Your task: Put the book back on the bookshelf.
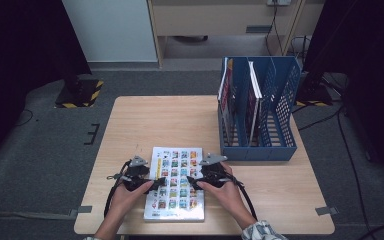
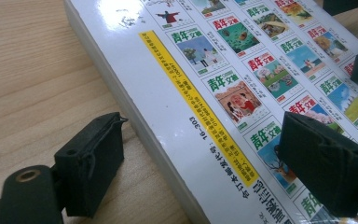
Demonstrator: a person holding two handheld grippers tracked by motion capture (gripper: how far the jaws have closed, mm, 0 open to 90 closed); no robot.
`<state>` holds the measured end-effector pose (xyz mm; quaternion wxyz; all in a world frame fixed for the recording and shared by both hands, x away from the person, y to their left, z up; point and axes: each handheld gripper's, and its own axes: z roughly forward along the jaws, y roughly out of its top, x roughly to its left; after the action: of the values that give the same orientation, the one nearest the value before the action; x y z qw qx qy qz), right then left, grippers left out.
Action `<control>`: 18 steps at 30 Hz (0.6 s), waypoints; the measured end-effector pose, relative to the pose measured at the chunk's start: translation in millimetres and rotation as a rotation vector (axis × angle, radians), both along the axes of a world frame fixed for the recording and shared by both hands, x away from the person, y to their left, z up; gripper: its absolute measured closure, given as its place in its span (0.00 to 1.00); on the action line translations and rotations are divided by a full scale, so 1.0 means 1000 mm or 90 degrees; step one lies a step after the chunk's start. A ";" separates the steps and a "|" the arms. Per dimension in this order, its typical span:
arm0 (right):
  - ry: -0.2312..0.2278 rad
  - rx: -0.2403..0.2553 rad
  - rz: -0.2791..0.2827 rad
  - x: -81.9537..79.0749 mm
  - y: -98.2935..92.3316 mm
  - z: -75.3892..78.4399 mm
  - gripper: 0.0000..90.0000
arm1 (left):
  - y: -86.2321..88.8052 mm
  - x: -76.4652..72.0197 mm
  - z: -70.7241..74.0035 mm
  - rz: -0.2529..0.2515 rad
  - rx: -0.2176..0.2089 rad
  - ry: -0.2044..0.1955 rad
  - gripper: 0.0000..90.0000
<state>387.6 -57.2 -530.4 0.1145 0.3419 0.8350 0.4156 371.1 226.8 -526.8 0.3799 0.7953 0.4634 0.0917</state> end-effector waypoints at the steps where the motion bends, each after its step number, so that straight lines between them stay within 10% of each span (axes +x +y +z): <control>1: 0.002 0.002 -0.003 0.000 0.000 0.000 0.21 | -0.001 0.000 0.000 -0.002 -0.001 -0.001 0.15; 18: 0.024 0.038 -0.024 0.001 -0.002 -0.006 0.17 | 0.000 -0.002 0.012 0.044 -0.032 -0.012 0.32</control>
<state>388.2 -59.3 -536.3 0.0967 0.3686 0.8177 0.4314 369.2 227.0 -514.9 0.4008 0.7680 0.4893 0.1008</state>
